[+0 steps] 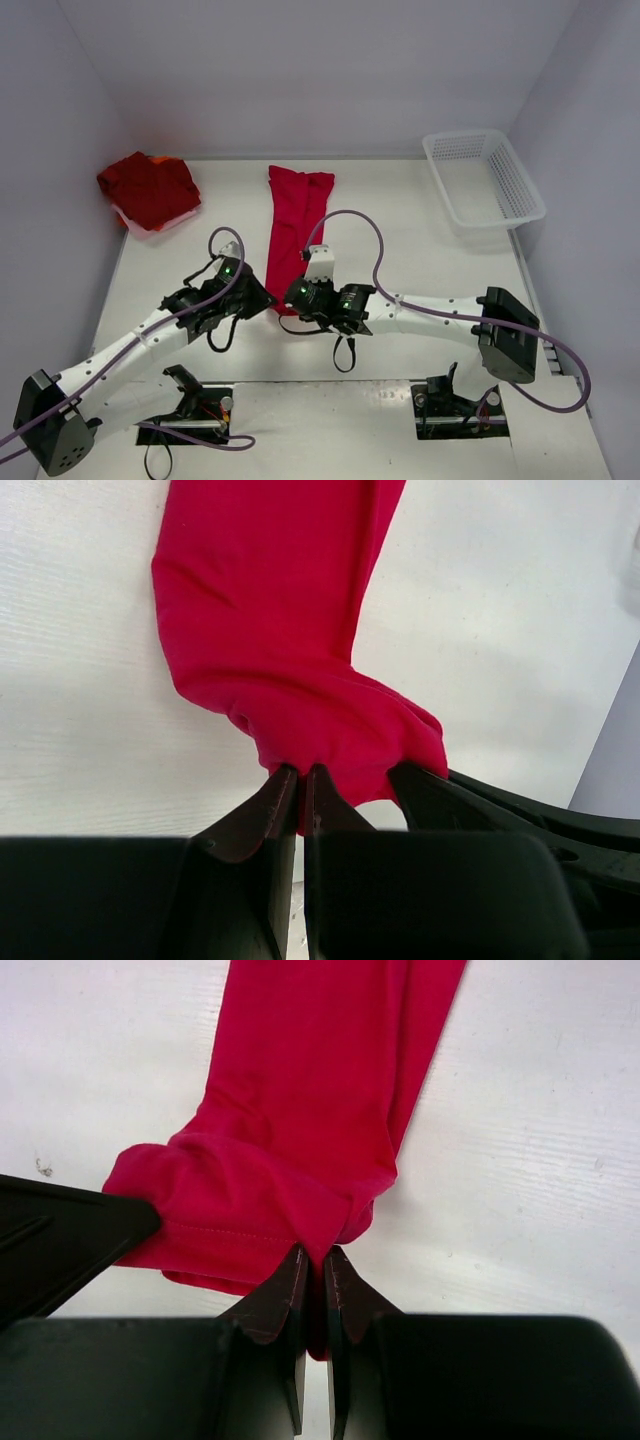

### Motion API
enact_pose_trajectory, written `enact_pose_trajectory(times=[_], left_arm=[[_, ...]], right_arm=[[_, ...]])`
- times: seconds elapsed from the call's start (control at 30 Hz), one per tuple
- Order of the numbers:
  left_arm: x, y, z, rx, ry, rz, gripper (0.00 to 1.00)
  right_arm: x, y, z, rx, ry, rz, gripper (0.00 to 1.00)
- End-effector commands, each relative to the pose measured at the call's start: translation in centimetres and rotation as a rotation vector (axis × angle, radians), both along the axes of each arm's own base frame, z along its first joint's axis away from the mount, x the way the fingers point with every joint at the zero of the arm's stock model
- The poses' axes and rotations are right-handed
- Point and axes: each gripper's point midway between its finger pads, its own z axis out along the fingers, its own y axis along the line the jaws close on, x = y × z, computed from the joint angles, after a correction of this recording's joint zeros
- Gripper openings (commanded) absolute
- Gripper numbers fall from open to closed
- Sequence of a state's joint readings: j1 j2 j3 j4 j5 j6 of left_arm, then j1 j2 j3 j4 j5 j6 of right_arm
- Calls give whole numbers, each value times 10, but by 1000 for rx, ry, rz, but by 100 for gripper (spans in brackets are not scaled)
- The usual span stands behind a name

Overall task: Fold and stack the t-shirts
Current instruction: Fold the tshirt

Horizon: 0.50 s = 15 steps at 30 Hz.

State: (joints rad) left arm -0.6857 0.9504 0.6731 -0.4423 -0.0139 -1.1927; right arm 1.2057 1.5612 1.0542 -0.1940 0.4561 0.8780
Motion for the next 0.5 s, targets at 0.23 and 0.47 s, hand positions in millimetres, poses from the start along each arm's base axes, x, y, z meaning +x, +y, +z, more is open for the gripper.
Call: enact_pose_trajectory(times=[0.23, 0.47], left_arm=[[24, -2, 23, -32, -55, -11, 0], [36, -12, 26, -37, -62, -26, 0]], right_arm=[[24, 1, 37, 33, -81, -29, 0], [30, -1, 34, 19, -81, -38, 0]])
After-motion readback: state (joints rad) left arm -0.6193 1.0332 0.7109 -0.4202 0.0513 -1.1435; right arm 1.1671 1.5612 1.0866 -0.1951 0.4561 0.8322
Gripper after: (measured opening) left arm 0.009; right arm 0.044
